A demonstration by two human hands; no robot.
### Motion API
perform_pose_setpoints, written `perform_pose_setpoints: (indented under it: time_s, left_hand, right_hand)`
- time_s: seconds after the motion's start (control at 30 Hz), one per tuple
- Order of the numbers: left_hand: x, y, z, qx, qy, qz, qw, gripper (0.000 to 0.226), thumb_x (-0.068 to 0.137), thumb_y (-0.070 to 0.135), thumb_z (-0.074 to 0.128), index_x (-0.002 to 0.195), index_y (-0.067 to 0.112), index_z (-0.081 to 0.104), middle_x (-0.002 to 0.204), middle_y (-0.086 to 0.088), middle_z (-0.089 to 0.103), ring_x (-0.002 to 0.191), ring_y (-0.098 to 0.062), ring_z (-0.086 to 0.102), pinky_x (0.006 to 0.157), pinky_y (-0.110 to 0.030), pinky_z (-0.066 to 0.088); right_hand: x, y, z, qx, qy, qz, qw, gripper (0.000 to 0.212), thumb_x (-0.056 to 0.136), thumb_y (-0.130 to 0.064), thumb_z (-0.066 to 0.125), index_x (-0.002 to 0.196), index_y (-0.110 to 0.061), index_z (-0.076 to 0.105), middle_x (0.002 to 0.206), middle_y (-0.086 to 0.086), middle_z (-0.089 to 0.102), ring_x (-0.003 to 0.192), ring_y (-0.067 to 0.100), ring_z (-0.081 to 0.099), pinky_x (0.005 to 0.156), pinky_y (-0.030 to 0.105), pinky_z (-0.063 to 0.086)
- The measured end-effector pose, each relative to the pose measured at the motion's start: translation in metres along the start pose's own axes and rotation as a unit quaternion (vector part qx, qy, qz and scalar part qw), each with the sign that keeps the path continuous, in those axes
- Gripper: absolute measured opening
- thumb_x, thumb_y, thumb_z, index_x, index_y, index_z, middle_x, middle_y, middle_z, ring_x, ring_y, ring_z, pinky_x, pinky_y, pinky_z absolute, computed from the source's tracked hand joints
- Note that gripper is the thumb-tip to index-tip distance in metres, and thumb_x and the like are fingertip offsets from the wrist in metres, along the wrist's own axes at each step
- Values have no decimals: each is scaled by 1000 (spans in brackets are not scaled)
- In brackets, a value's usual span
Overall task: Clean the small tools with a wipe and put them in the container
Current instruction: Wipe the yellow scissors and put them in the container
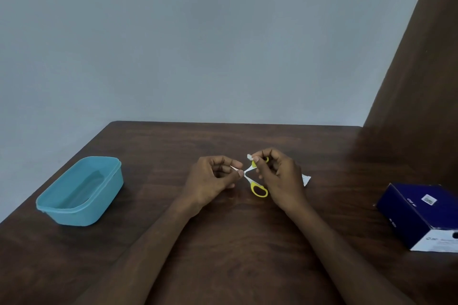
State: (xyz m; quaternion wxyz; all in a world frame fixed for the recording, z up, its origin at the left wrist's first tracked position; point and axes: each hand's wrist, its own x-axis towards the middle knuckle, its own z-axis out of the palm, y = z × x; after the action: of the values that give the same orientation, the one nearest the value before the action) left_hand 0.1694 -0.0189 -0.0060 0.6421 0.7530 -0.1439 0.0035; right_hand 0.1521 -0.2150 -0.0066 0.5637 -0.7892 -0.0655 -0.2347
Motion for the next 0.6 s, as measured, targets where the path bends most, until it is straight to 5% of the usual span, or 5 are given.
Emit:
perform_pose_setpoints:
  time_s: [0.2,0.37,0.47,0.6]
  left_hand:
    - [2,-1,-1,21,-26,1,999,11,93,20,86,104,21,85,90,-14,76,76,-15,70,75,-30,64]
    - [3,-1,-1,-15,0,-13,1000,7,92,15,86,99,16,84,95,-27,74,80,-14,68,71,-24,61]
    - [4,-3,-2,-43,5,-26,999,7,92,13,85,99,12,83,84,-12,76,79,-11,68,70,-23,60]
    - [4,-4,-2,-51,1,-26,998,11,92,13,85,100,7,82,81,-6,78,75,-7,69,69,-22,58]
  right_hand:
    - [-2,-5,1,2,-4,-15,1000,10,100,-23,73,92,-29,74,80,-9,76,68,6,70,68,34,58]
    - [-5,-8,-3,-117,75,-121,983,4,99,-25,74,96,-28,76,115,-9,57,99,8,66,80,30,53]
    - [-9,-9,-3,-202,67,-202,956,4,97,-27,75,98,-24,77,121,-6,53,105,13,56,90,32,47]
    - [-10,-5,6,-292,44,-206,933,6,90,-33,79,91,-28,74,125,-5,56,104,20,55,84,44,48]
